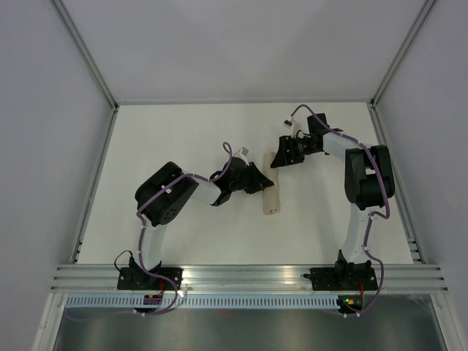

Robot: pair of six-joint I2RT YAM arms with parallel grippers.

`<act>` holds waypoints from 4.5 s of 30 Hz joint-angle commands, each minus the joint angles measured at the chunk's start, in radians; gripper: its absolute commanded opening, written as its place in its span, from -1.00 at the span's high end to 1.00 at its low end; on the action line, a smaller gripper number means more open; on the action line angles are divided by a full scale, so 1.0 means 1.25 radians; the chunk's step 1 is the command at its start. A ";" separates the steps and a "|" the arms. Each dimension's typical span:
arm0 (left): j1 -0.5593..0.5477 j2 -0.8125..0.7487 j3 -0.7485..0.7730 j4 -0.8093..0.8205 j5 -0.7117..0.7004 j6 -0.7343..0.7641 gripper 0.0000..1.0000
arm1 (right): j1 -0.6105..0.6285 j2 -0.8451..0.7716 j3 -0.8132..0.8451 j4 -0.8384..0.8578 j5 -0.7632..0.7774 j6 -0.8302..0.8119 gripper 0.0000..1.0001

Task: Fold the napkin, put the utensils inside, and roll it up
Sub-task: Roll the napkin at the center of the board, then reset both arms

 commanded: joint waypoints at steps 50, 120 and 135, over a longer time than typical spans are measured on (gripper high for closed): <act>-0.107 -0.131 0.119 -0.274 -0.195 0.239 -0.20 | 0.246 -0.018 0.069 0.046 0.793 0.025 0.70; -0.035 -0.268 0.284 -0.609 -0.287 0.444 -0.16 | -0.056 -0.253 0.057 -0.035 0.349 0.015 -0.18; 0.102 -0.647 0.085 -0.690 -0.272 0.586 -0.34 | -0.395 -0.653 -0.206 0.003 0.216 -0.066 -0.49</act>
